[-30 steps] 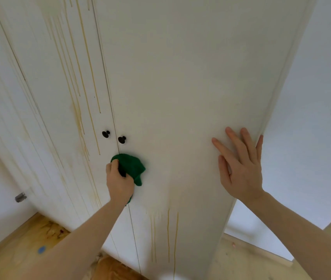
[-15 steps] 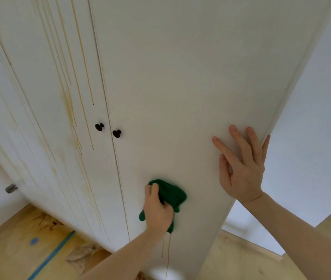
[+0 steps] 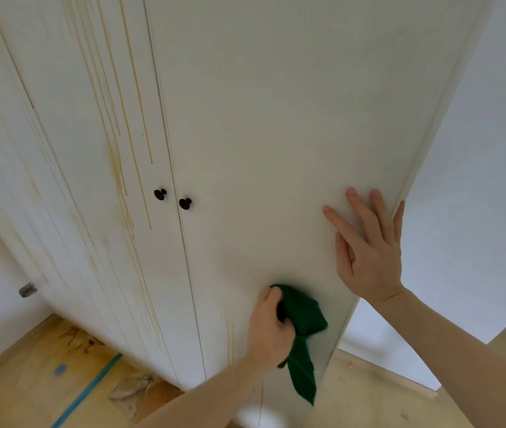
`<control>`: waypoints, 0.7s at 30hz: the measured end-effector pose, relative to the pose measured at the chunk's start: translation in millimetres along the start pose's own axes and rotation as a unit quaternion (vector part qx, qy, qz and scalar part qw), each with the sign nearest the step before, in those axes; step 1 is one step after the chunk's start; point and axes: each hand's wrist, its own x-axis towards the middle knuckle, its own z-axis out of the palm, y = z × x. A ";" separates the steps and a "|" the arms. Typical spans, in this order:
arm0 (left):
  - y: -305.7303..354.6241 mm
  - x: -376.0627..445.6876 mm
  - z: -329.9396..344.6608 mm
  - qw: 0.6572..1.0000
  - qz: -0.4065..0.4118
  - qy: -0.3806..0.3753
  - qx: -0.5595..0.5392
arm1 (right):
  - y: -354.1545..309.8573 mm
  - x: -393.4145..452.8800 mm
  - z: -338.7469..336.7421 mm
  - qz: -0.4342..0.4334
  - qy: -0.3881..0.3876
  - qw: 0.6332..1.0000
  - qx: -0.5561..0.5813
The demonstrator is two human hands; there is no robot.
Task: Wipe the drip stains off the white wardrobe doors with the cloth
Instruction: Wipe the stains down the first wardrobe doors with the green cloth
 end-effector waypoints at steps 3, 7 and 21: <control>-6.5 18.6 -38.6 0.994 -0.007 0.105 -0.022 | -1.1 0.0 -0.8 0.004 0.001 1.000 0.002; -18.0 53.1 -98.2 0.980 -0.004 0.198 0.000 | -1.4 0.3 -0.3 0.005 0.003 1.000 0.002; -57.5 110.7 -137.6 0.961 -0.117 0.245 0.060 | 0.1 -0.2 9.8 -0.001 0.039 0.999 -0.011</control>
